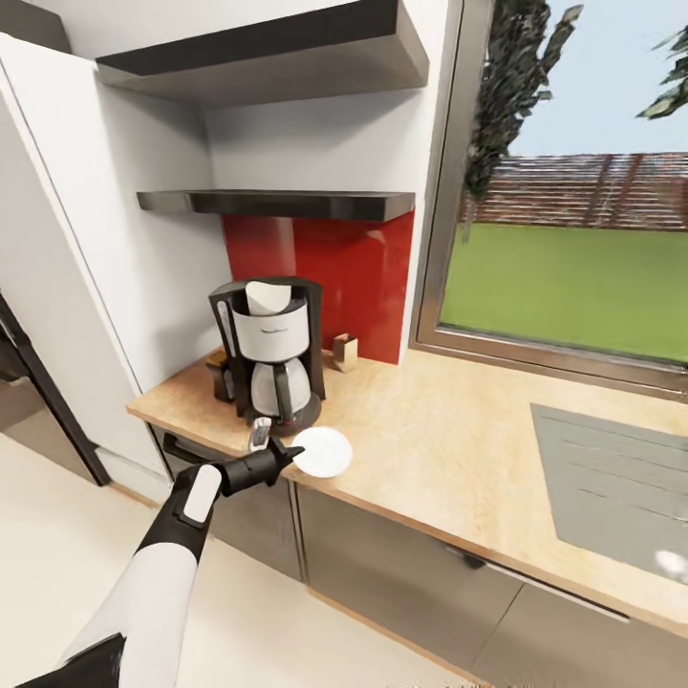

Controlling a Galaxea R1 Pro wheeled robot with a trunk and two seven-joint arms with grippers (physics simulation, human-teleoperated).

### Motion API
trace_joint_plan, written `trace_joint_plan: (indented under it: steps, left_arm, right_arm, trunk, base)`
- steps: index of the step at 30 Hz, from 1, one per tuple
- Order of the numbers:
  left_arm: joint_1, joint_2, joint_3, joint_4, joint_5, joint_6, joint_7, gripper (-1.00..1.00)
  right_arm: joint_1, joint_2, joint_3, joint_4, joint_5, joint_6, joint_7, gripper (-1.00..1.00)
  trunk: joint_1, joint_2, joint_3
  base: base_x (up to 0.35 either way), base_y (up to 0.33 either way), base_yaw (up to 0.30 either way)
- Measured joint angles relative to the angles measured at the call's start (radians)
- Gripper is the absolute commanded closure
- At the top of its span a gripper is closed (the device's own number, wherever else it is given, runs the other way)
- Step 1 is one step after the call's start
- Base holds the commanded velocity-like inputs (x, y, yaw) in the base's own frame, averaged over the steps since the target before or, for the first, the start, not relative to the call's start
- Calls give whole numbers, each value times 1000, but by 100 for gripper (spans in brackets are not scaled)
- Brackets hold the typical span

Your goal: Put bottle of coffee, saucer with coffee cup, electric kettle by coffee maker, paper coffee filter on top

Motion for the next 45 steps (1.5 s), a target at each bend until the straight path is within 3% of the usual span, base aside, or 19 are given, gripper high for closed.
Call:
trace_joint_plan:
  steps: [7, 10, 15, 28, 45]
  left_arm:
    - [1, 3, 2, -1, 0, -1, 2, 100]
    - [2, 2, 54, 0, -4, -4, 40, 100]
    - [3, 2, 74, 0, -1, -4, 66, 100]
    - [4, 2, 76, 2, -3, -4, 73, 100]
    - [9, 2, 77, 74, -3, -5, 75, 100]
  right_arm:
    - [0, 2, 0, 0, 0, 2, 0, -100]
    - [0, 2, 0, 0, 0, 2, 0, -100]
    - [0, 2, 0, 0, 0, 2, 0, -100]
    - [0, 2, 0, 0, 1, -3, 0, -100]
    - [0, 2, 0, 0, 2, -3, 0, -100]
  trunk:
    - [0, 0, 0]
    - [0, 0, 0]
    - [0, 0, 0]
    - [0, 0, 0]
    - [0, 0, 0]
  base:
    - [93, 0, -138]
    - [121, 0, -3]
    - [12, 0, 0]
    - [137, 0, 0]
    - [74, -48, 0]
